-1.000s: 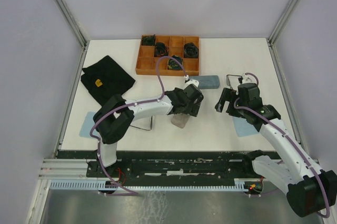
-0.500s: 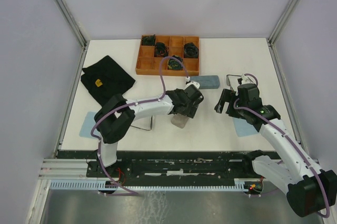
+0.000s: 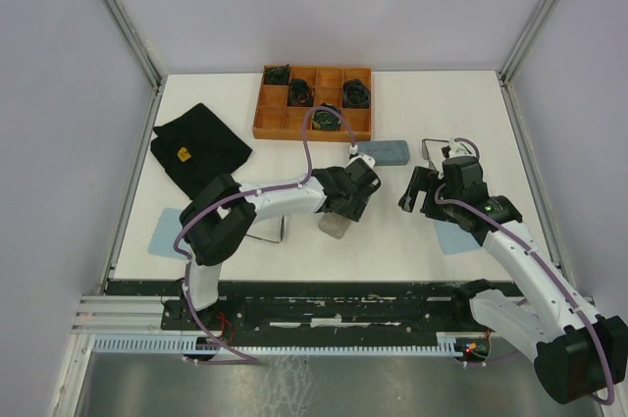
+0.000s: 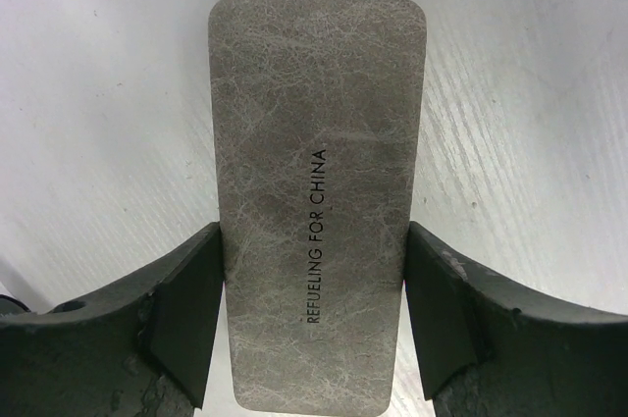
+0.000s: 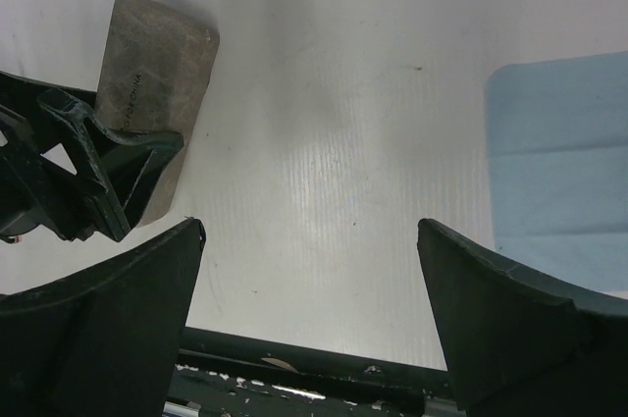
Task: Organize the sunglasses
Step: Pick up the sunglasses case from the center of the board.
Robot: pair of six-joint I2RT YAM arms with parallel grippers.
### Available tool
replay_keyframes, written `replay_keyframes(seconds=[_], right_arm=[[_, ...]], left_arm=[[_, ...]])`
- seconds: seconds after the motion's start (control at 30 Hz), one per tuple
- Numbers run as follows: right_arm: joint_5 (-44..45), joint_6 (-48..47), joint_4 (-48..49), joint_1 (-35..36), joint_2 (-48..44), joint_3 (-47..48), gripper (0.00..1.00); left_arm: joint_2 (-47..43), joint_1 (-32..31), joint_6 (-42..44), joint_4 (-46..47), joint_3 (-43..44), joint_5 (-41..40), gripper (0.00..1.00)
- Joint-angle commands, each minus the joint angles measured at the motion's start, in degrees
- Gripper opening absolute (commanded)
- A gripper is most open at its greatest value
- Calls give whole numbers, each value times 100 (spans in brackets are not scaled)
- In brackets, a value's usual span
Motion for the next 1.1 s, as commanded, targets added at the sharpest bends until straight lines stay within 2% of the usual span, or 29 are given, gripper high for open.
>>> replay_keyframes(seconds=[0.0,0.07,0.17,0.23,0.33,0.37,0.57,0.67,0.8,0.97,1.07], right_arm=[[-19,-36,165,29,-38,4,99],[-13,-29,173,30,-67,-5,99],[62,15,178,30,-125,-1,99],[144,52,180,30,-215,12,99],[170,61,296,26,-448,3,99],[185,49,339,30,-532,7,99],[20,-272,636,26,-1004,146,99],[-207,-317,824,32,-1241,236,99],[-907,-540,1008,24,-1484,493,99],[-2169,-761,1471,30,-1676,538,99],[-2513,-584,1677,30,-1734,505,99]], left_arm=[[-49,5,252,21,257,22,59],[-147,9,294,23,242,-22,55],[-377,8,399,94,208,-24,41],[-592,9,488,213,135,22,29],[-1076,9,607,386,3,45,5],[-1256,11,647,453,-63,41,3],[-2712,48,869,1523,-905,788,3],[-3181,167,738,1518,-976,1199,3],[-3625,341,558,1225,-885,1840,3],[-4420,434,352,1899,-1404,2307,3],[-4716,440,354,2148,-1601,2380,3]])
